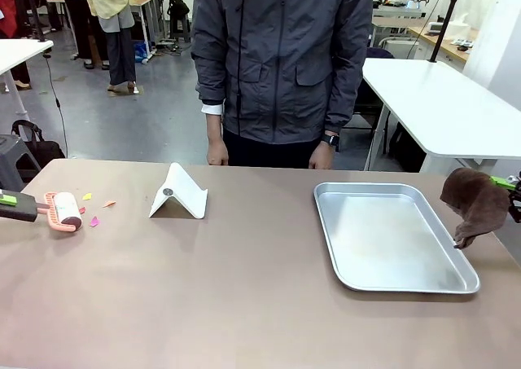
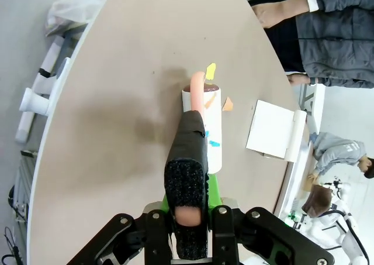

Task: Clean the surface of the table.
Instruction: Clean the area not pointed to by the person.

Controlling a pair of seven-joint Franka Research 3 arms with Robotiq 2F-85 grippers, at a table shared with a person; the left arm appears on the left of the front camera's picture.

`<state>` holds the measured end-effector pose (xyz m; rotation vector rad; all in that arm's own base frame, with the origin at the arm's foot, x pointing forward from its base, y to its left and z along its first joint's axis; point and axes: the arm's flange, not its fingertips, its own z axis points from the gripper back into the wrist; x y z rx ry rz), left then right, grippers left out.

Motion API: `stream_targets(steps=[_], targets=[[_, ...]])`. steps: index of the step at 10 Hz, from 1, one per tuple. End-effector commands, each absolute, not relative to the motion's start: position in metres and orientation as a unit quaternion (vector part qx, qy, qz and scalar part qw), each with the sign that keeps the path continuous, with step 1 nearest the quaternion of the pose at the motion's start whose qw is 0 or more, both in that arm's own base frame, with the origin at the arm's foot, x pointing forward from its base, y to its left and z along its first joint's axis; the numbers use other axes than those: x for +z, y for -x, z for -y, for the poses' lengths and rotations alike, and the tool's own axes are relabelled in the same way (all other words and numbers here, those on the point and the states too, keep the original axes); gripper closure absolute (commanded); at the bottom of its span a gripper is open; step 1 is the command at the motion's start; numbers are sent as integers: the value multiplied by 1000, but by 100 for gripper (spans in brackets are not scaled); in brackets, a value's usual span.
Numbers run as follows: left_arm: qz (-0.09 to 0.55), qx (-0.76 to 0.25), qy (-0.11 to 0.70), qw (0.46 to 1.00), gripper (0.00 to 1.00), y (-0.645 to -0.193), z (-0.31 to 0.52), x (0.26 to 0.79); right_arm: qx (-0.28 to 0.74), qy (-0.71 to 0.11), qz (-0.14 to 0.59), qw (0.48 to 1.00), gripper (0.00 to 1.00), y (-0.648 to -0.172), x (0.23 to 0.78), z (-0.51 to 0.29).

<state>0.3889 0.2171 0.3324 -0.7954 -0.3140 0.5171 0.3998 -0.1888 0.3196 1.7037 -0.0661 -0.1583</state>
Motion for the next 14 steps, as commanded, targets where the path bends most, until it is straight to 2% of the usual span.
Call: stream_targets(steps=[1,11,14], targets=[[131,256,357,889,77,-397,-203,316,-65,-750,27,657,94,-399,323,189],[119,239,367,891,77,-469,-126,338,-65,-750,27,657,94,-399,323,189],[142,195,414,878,77,-465,-118,358,-65,-750,27,657,94,-399,323,189]])
